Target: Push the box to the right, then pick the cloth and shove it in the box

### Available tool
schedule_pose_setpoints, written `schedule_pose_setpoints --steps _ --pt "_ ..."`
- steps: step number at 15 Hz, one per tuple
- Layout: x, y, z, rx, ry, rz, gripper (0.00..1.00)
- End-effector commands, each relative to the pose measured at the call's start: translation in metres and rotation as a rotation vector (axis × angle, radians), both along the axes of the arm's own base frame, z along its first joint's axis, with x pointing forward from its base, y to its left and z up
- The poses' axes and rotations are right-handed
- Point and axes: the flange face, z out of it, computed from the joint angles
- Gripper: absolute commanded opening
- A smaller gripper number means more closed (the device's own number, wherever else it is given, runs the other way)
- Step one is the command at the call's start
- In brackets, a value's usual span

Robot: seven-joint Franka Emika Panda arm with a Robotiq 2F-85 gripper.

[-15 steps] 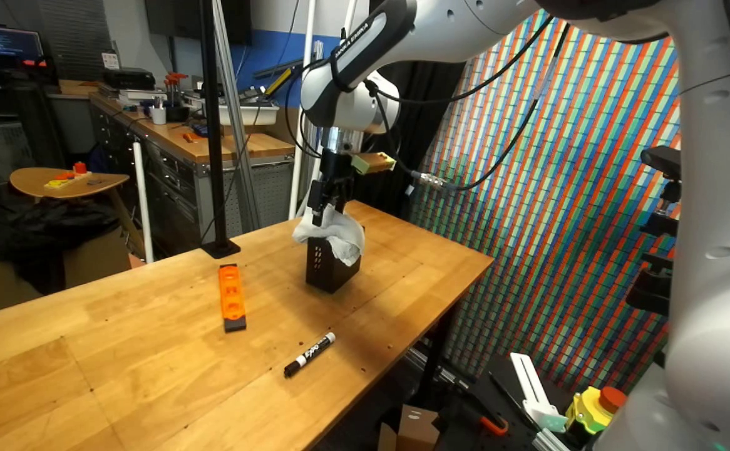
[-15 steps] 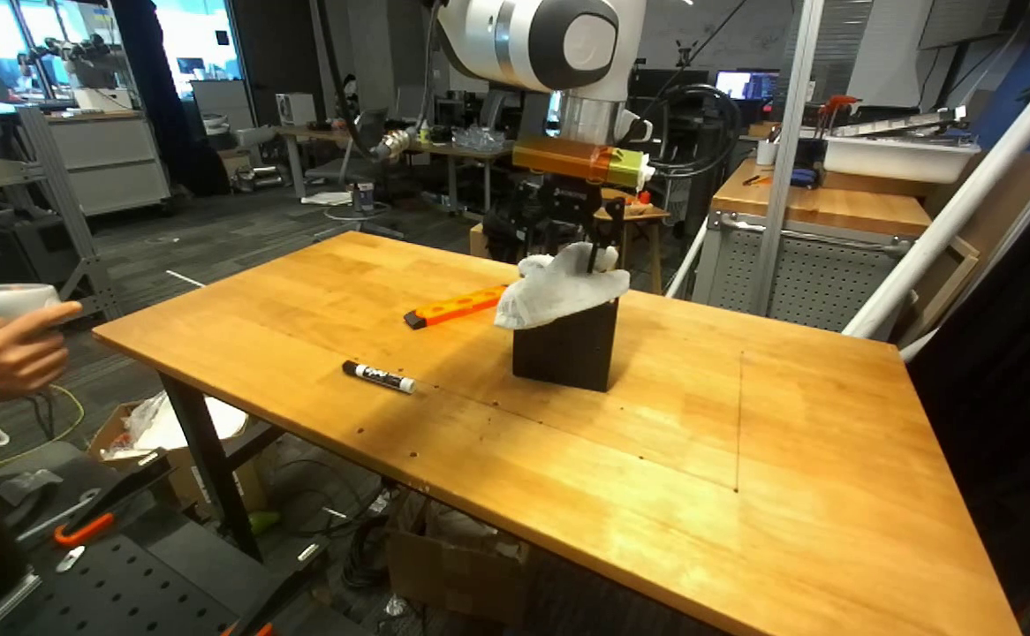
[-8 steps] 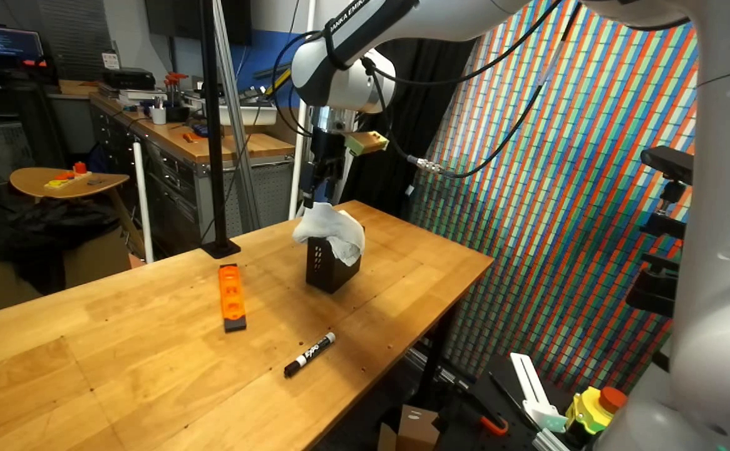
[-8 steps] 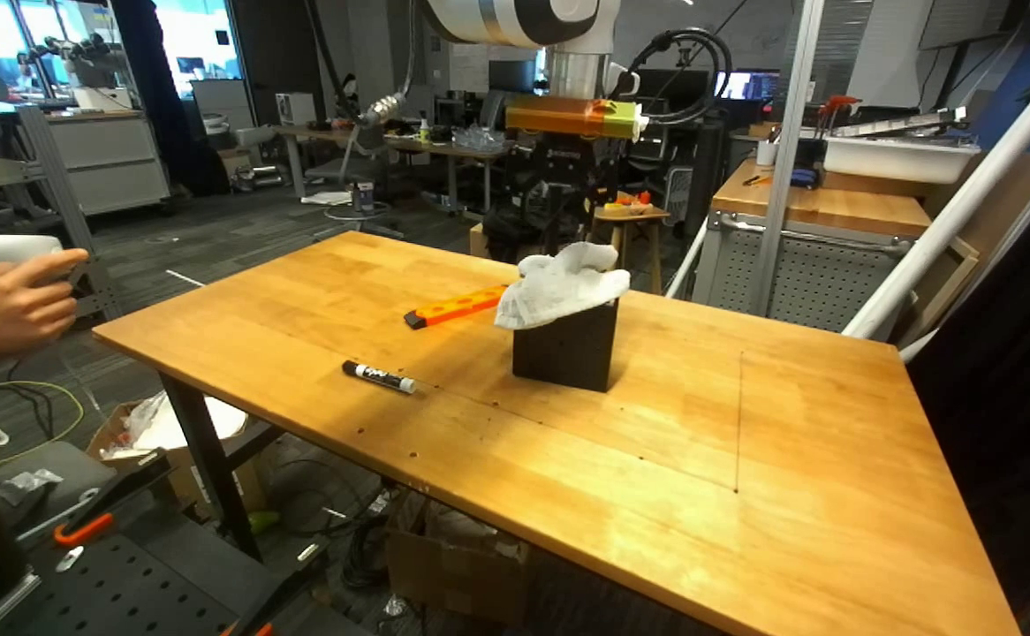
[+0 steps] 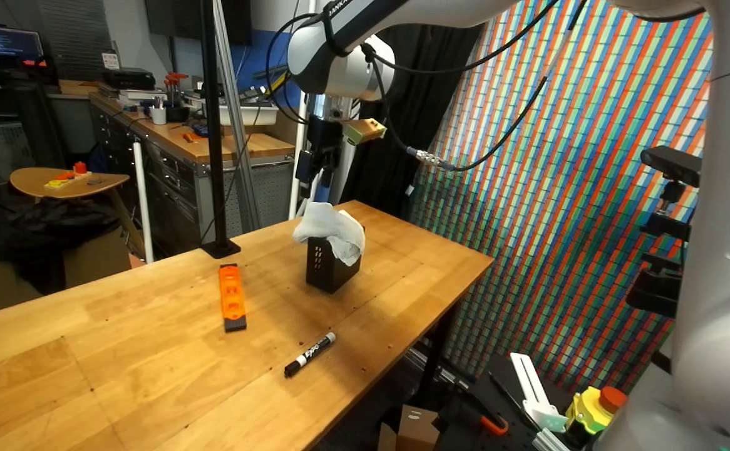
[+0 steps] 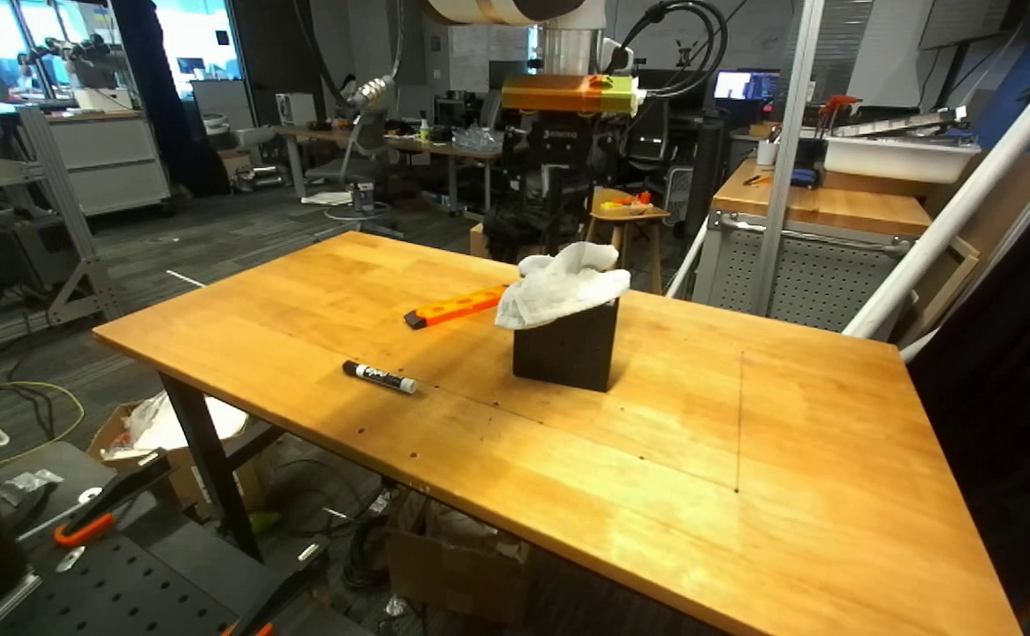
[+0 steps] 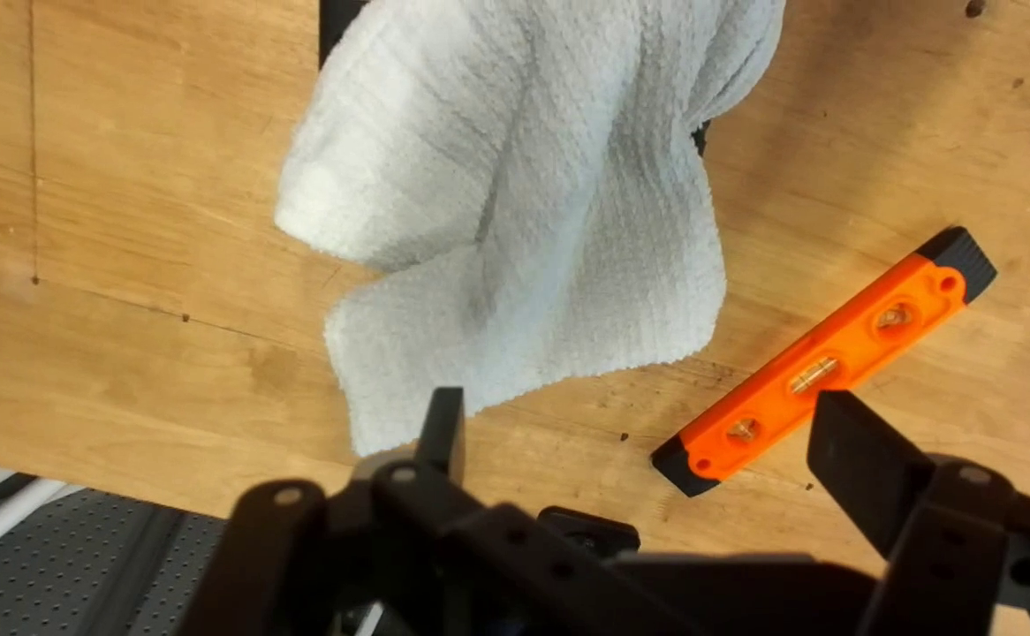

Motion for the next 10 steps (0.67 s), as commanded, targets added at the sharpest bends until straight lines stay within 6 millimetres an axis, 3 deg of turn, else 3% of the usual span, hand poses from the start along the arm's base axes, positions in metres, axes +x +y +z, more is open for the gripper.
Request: schedule_pose_setpoints --steps 1,5,10 --pt "0.0 0.0 -0.001 0.0 0.003 0.0 1.0" --pt "0.0 0.0 -0.001 0.001 0.004 0.0 1.0" --pt "-0.005 0.032 -0.023 -0.019 0.017 0.05 1.0"
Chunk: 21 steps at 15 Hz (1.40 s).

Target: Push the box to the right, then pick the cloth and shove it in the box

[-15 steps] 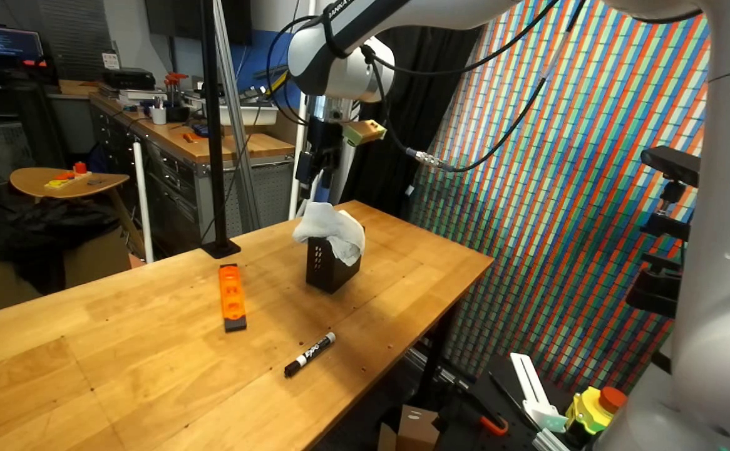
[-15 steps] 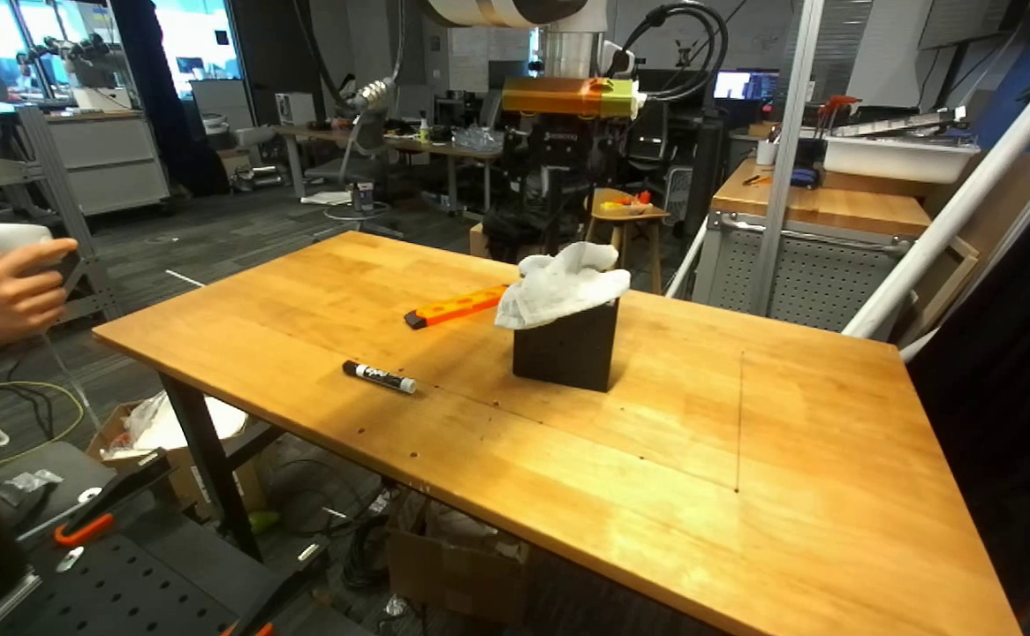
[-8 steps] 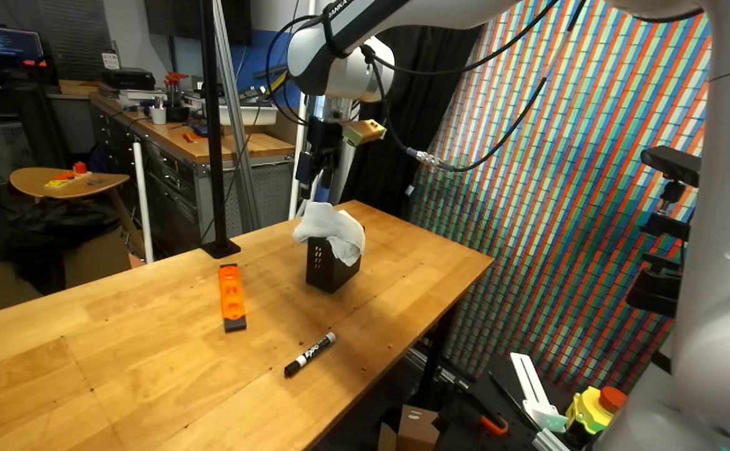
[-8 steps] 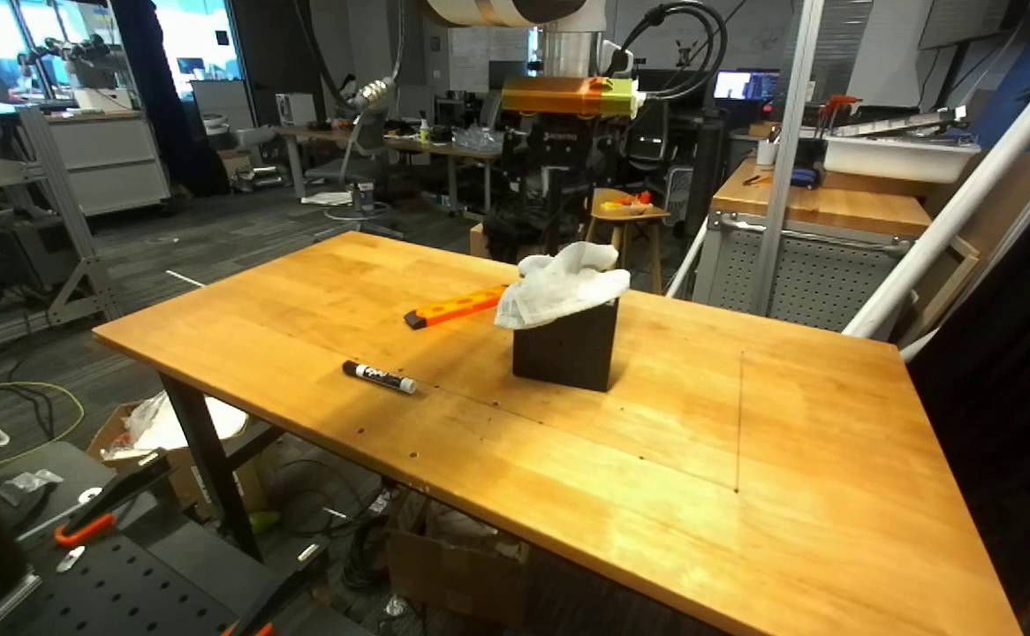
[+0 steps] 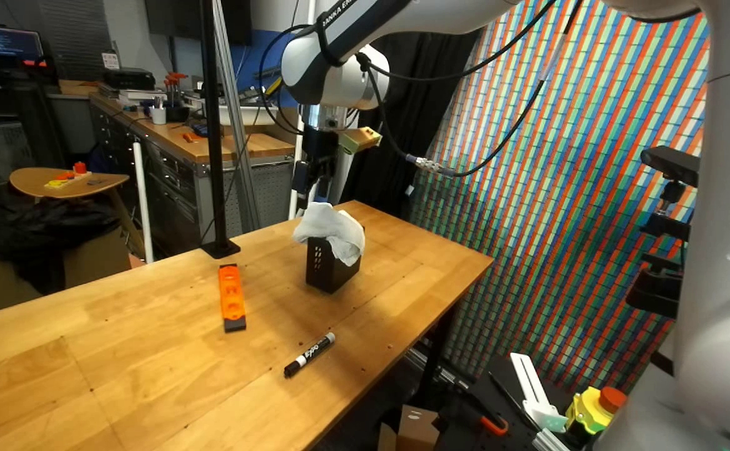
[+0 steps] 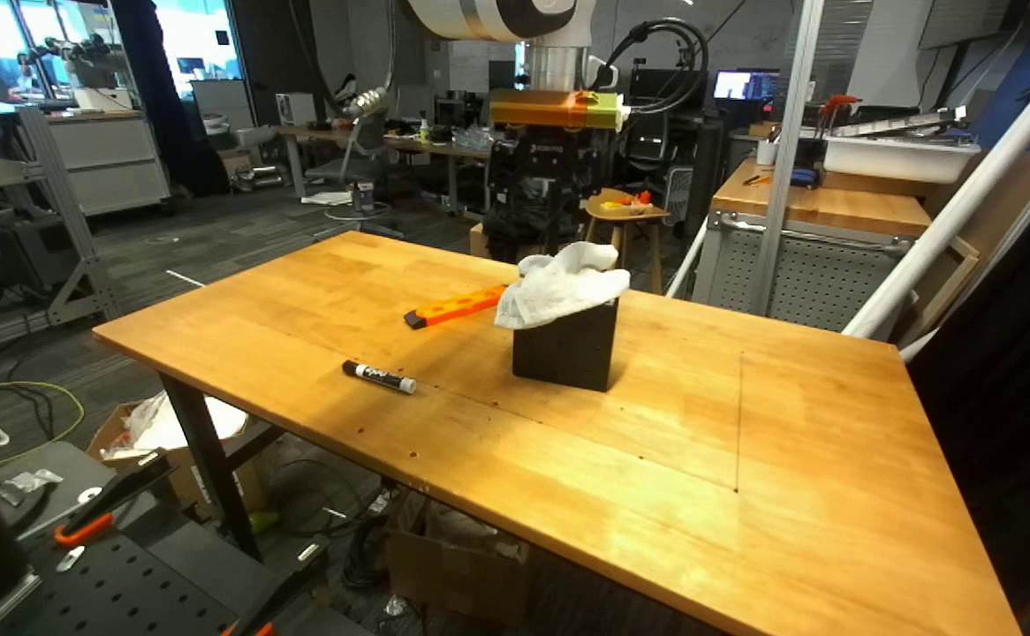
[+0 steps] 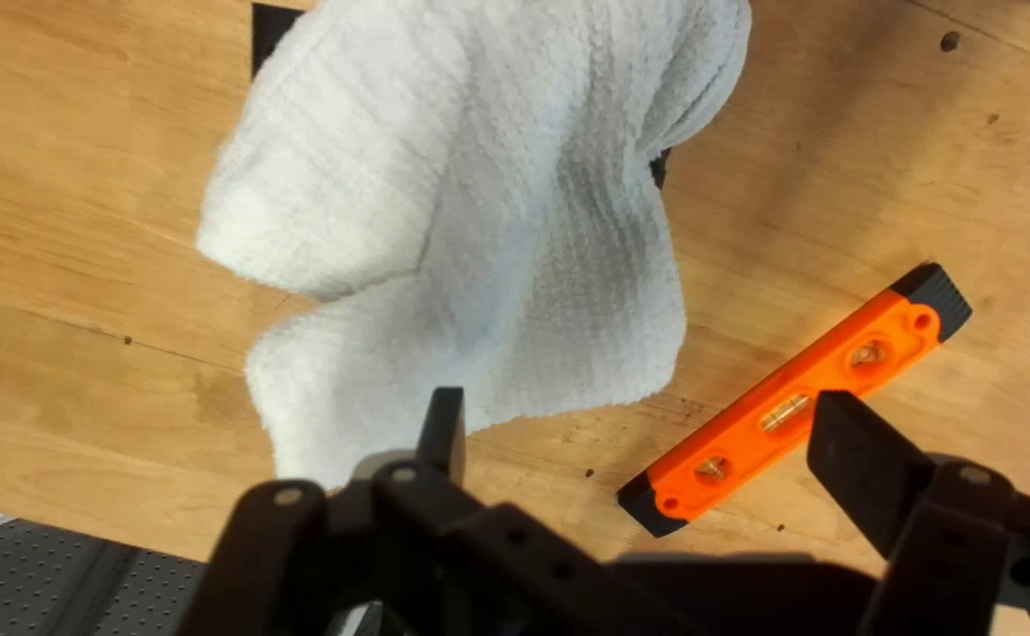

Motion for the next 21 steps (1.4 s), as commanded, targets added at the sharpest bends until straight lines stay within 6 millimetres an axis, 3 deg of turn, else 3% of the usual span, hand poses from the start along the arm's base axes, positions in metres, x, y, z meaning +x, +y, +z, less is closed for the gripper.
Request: schedule_pose_setpoints --steps 1,4,5,6,15,16,21 --pt "0.0 0.018 -0.009 -0.018 -0.022 0.025 1.0" --pt "0.006 0.019 -0.014 -0.028 -0.065 0.031 1.0" --pt "0.008 0.018 -0.014 -0.033 -0.08 0.029 0.92" --pt "0.011 0.015 -0.015 -0.037 -0.095 0.019 0.73" --pt "0.02 -0.006 -0.012 -0.108 -0.181 -0.011 0.05" --pt "0.02 -0.011 -0.01 -0.133 -0.182 -0.011 0.0" --pt "0.014 -0.046 -0.007 -0.274 -0.154 -0.049 0.0"
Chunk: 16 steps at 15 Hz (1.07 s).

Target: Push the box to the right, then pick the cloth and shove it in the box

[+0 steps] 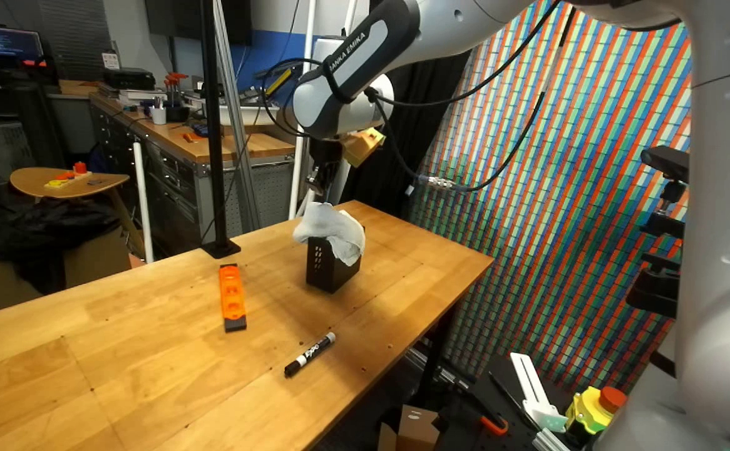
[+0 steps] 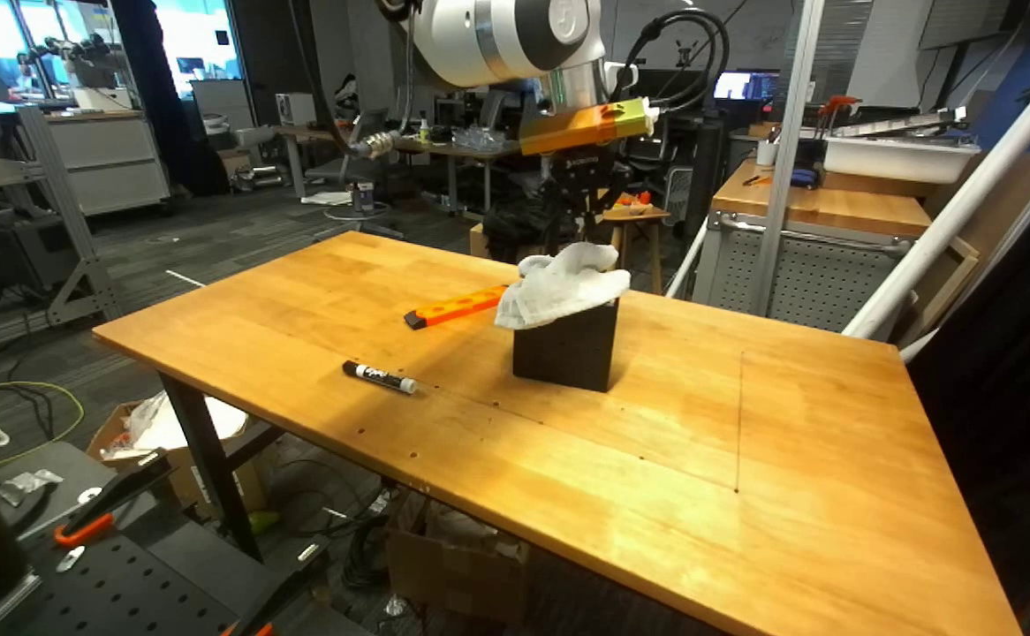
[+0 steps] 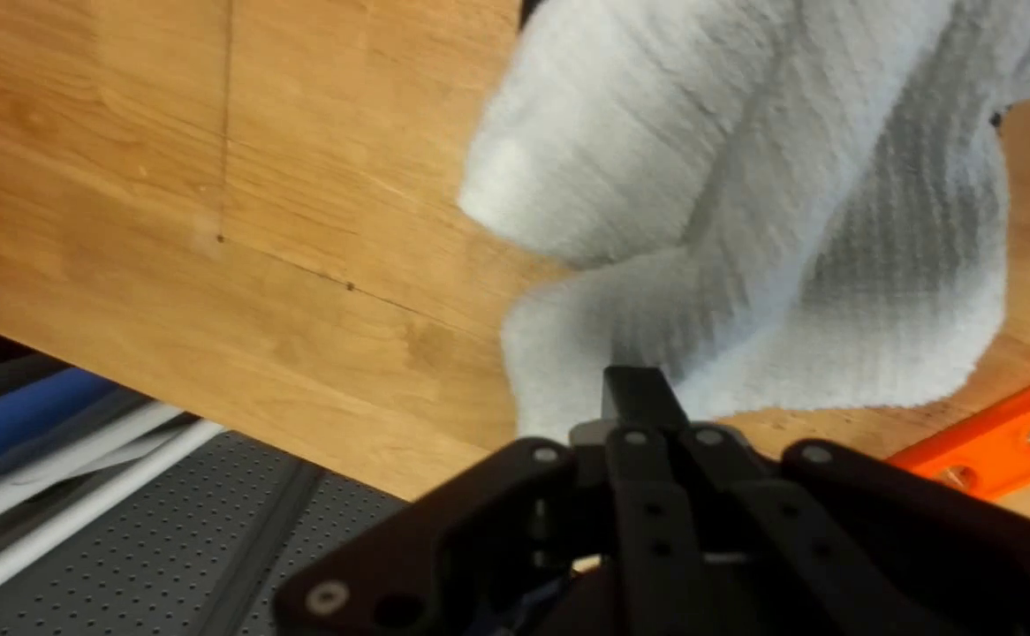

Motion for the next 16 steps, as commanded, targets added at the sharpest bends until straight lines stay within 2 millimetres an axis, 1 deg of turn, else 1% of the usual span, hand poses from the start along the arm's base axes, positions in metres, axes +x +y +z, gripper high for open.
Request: schedule_pose_setpoints --steps 1,2,4,7,10,16 --pt "0.001 -0.02 0.006 -0.082 -0.001 -0.042 0.0" --pt "-0.001 -0.022 0.005 -0.092 0.009 -0.051 0.0" --pt "-0.005 -0.022 0.002 -0.09 0.035 -0.071 0.0" --pt "-0.012 -0.01 0.004 -0.071 0.073 -0.079 0.0" --pt "-0.013 -0.001 0.009 -0.071 0.084 -0.093 0.0" --pt "-0.015 0.002 0.005 -0.06 0.107 -0.124 0.0"
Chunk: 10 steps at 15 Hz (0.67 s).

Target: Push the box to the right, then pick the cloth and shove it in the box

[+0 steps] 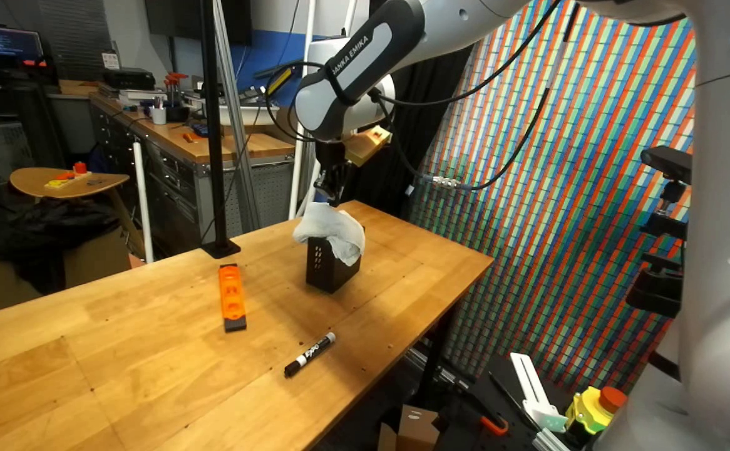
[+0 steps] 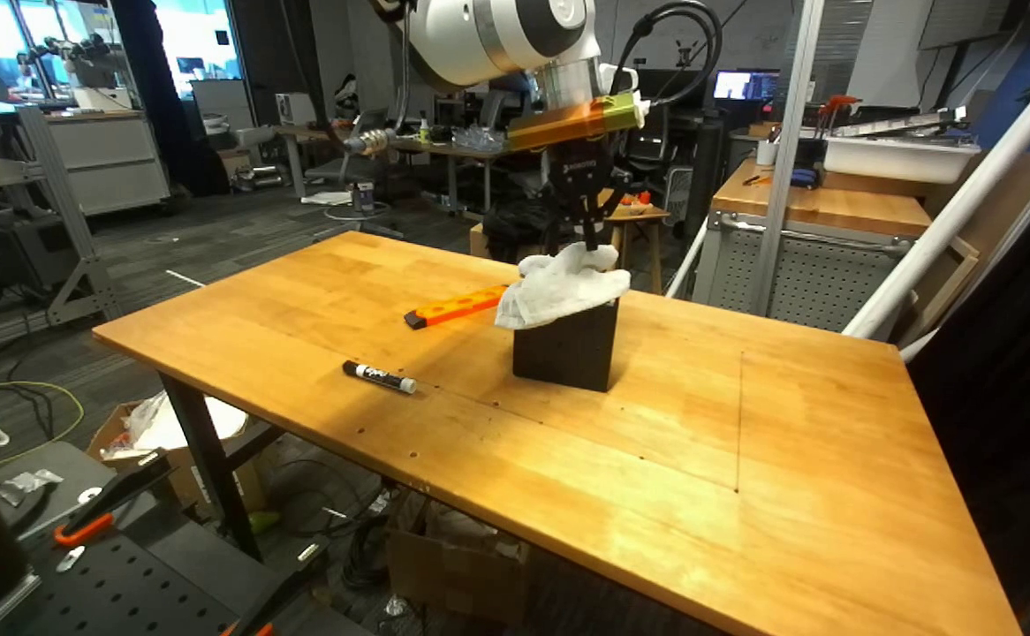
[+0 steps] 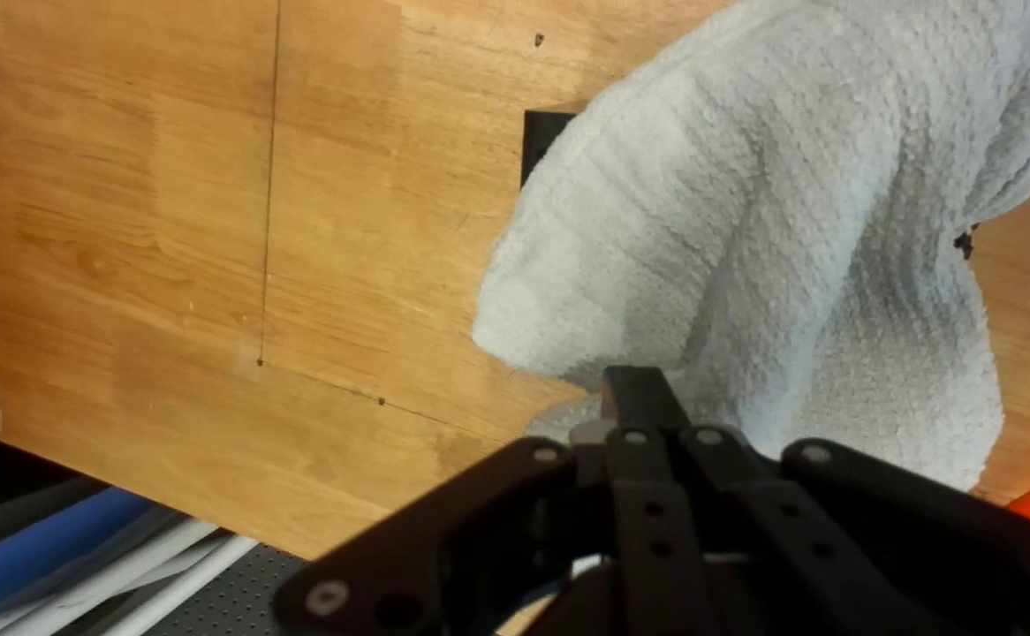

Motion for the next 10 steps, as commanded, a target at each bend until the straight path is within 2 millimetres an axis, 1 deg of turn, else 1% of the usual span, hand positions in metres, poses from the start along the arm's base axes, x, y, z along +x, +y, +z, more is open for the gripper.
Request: schedule_pose_setpoints --steps 1,6,10 --pt "-0.004 0.002 0.007 -0.009 0.019 -0.03 0.0" --pt "-0.007 -0.002 -0.011 0.017 0.098 -0.084 0.0" --pt "-0.006 -0.004 -0.021 0.044 0.133 -0.104 0.0"
